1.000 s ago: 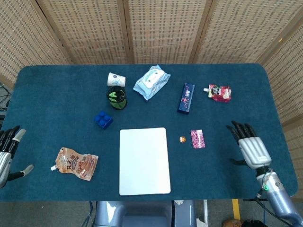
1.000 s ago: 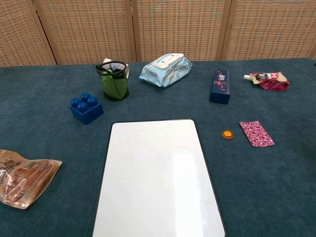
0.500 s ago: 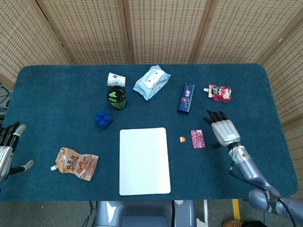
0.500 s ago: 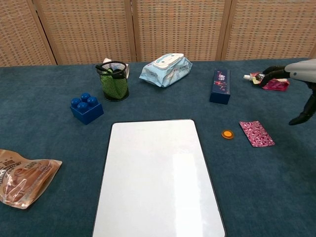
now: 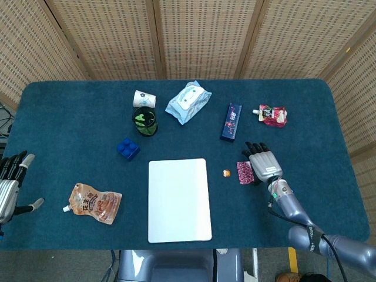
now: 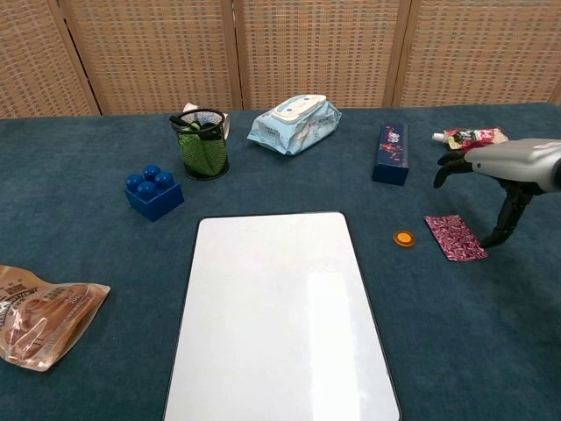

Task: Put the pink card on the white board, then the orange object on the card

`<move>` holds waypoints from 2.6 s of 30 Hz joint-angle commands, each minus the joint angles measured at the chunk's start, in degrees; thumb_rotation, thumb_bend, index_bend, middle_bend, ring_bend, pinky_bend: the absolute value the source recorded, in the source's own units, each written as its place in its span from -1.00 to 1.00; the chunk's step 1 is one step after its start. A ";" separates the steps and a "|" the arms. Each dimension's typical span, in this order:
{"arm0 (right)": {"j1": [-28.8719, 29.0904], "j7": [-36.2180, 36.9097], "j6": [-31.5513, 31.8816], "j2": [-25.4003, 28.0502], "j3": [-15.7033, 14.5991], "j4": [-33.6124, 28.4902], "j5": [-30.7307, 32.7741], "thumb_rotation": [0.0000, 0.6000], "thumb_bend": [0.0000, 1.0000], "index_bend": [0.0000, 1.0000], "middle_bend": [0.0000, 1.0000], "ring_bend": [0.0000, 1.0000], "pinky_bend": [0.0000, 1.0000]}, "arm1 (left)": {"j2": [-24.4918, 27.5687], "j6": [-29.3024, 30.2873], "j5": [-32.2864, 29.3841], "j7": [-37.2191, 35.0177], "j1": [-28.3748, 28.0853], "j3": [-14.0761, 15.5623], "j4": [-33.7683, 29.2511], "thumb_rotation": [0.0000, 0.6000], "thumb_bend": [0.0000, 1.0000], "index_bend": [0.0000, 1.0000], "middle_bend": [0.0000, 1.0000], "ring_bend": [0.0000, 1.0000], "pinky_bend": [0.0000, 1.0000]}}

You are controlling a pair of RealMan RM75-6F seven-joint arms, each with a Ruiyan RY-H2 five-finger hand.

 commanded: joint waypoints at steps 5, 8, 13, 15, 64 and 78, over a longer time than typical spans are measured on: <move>1.13 -1.13 -0.07 -0.74 -1.66 0.40 2.72 1.00 -0.91 -0.64 -1.00 -1.00 -1.00 | 0.03 0.18 0.09 -0.10 0.07 0.13 0.01 1.00 -1.00 -1.00 -1.00 -1.00 -1.00; 1.47 -1.25 0.20 -0.98 -2.11 0.46 3.06 1.00 -0.91 -0.64 -1.00 -1.00 -1.00 | -0.03 0.39 0.06 -0.01 0.15 0.14 0.05 1.00 -1.00 -1.00 -1.00 -1.00 -1.00; 1.85 -2.29 1.73 -1.77 -3.30 1.03 2.44 1.00 -0.92 -0.64 -1.00 -1.00 -1.00 | -0.18 0.86 0.35 0.02 0.26 0.18 0.15 1.00 -1.00 -1.00 -1.00 -1.00 -1.00; 2.04 -2.43 1.88 -2.11 -3.56 1.38 2.64 1.00 -0.92 -0.64 -1.00 -1.00 -1.00 | -0.20 0.72 0.41 0.08 0.19 0.26 0.16 1.00 -1.00 -1.00 -1.00 -1.00 -1.00; 6.65 -2.15 3.14 2.85 -3.17 -8.46 8.26 1.00 -0.73 -0.08 -1.00 -1.00 -1.00 | -0.97 1.44 1.54 -1.07 -0.14 0.30 1.49 1.00 -1.00 -1.00 -1.00 -1.00 -1.00; 14.19 -13.12 11.39 -0.47 -1.29 -21.22 17.49 1.00 -0.73 -0.08 -1.00 -1.00 -1.00 | -0.23 1.54 1.90 -3.09 0.05 0.43 1.83 1.00 -1.00 -1.00 -1.00 -1.00 -1.00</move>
